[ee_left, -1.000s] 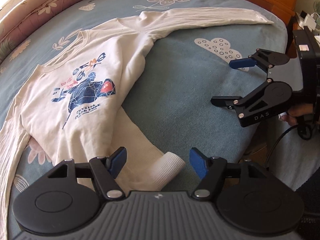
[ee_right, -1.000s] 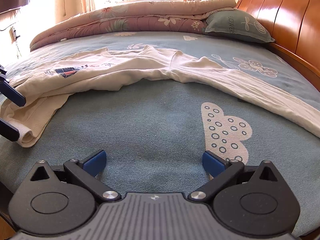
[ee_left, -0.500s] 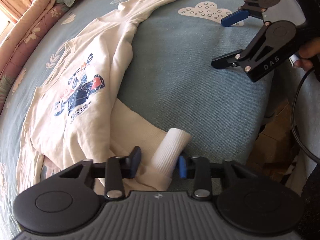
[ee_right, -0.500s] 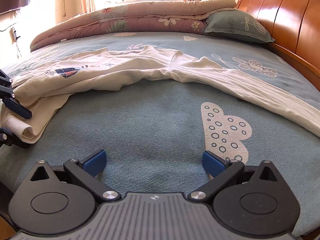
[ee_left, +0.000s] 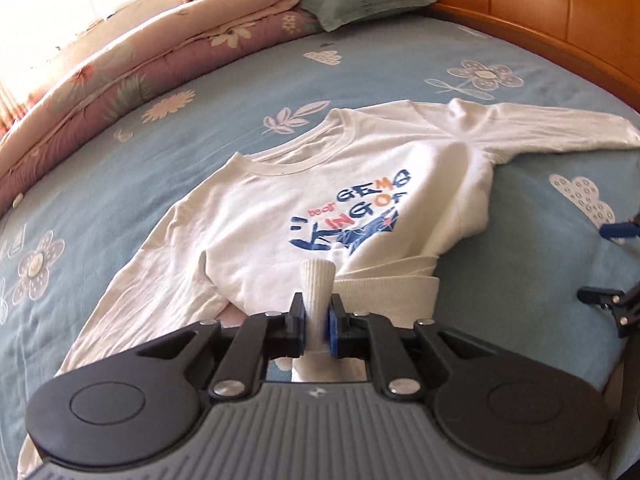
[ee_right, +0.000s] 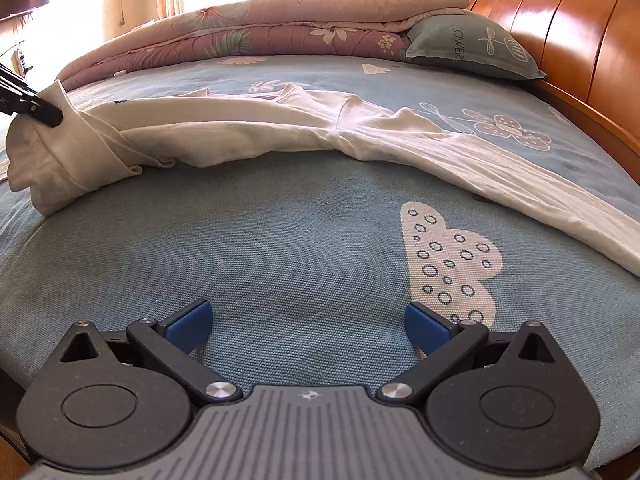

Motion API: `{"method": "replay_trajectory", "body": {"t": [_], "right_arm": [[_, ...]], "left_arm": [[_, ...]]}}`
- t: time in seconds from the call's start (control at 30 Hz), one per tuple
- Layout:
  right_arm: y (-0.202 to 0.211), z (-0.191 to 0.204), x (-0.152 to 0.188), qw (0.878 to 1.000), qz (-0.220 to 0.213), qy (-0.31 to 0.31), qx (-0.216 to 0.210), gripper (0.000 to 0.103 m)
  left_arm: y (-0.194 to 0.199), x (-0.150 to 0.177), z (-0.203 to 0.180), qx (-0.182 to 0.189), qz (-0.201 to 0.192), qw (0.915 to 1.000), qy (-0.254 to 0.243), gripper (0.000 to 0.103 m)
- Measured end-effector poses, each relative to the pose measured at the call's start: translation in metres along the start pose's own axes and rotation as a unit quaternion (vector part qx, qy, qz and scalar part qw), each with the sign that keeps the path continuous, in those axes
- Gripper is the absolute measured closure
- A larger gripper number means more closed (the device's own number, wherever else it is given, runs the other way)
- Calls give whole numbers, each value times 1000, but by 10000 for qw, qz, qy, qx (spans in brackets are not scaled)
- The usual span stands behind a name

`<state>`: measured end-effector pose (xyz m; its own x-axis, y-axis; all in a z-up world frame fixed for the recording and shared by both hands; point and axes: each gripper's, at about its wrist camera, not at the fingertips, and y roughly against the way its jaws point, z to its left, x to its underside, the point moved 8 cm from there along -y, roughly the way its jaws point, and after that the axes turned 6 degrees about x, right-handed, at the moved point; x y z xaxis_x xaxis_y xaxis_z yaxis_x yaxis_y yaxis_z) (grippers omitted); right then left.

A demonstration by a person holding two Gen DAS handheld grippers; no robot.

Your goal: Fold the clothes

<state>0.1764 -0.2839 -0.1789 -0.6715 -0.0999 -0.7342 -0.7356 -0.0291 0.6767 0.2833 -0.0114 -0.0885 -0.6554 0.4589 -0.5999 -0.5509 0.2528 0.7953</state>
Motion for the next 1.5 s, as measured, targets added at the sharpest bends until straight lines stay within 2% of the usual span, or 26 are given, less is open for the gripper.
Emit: {"method": "replay_trajectory", "body": {"t": [0.07, 0.17, 0.3, 0.37, 0.43, 0.53, 0.63, 0.7, 0.77, 0.87, 0.93, 1.0, 1.07, 1.1, 1.13, 1.23, 1.4, 1.43, 1.47, 1.5], "right_arm": [[-1, 2, -5, 9999, 110, 17, -24, 0], [-2, 12, -22, 9994, 95, 95, -330, 0], [-13, 41, -55, 9934, 71, 225, -1123, 0], [-24, 58, -69, 9875, 140, 337, -1530, 0], [-43, 80, -82, 9759, 396, 523, -2083, 0], [-72, 97, -96, 9653, 627, 594, -2464, 0], [-80, 103, -124, 9527, 529, 495, -2952, 0], [-77, 101, -151, 9465, 228, 379, -3197, 0], [-85, 99, -174, 9434, 139, 181, -3308, 0], [-118, 98, -200, 9492, 197, -41, -3141, 0], [-151, 97, -205, 9559, 441, -214, -2894, 0], [-176, 94, -201, 9605, 692, -416, -2664, 0], [-173, 91, -199, 9578, 551, -580, -2762, 0], [-168, 88, -197, 9533, 552, -726, -2880, 0], [-162, 84, -195, 9485, 553, -873, -2996, 0], [-145, 74, -189, 9309, 555, -1317, -3361, 0], [-105, 76, -174, 8661, 730, -1986, -4529, 0], [-96, 80, -171, 8567, 758, -1984, -4700, 0], [-90, 83, -167, 8542, 803, -1946, -4754, 0], [-84, 86, -161, 8590, 877, -1840, -4697, 0]], "left_arm": [[-12, 3, 9, 45, 35, 9999, 131, 88], [-22, 7, 18, 113, -9, 9995, 306, 86], [-26, 7, 26, 183, -88, 9991, 379, 84], [-29, 5, 30, 198, -118, 9989, 414, 83], [-32, 5, 35, 237, -144, 9986, 455, 83], [-39, 5, 42, 262, -169, 9984, 481, 83], [-49, 5, 53, 317, -189, 9975, 595, 83], [-57, 2, 60, 357, -218, 9971, 633, 83], [-66, -1, 69, 362, -246, 9966, 704, 84], [-76, -7, 82, 376, -322, 9948, 889, 85], [-72, -11, 87, 401, -444, 9931, 1010, 85], [-58, -12, 85, 485, -598, 9919, 1011, 79], [-42, -11, 75, 639, -745, 9915, 857, 68], [-34, -8, 70, 668, -797, 9913, 801, 60], [-29, -5, 66, 681, -827, 9913, 766, 57], [-22, 11, 50, 710, -731, 9926, 658, 55], [-24, 40, 38, 686, -380, 9925, 941, 55], [-23, 43, 36, 673, -337, 9924, 974, 55], [-21, 45, 35, 648, -329, 9923, 1003, 55], [-18, 47, 33, 667, -323, 9918, 1045, 54]]}}
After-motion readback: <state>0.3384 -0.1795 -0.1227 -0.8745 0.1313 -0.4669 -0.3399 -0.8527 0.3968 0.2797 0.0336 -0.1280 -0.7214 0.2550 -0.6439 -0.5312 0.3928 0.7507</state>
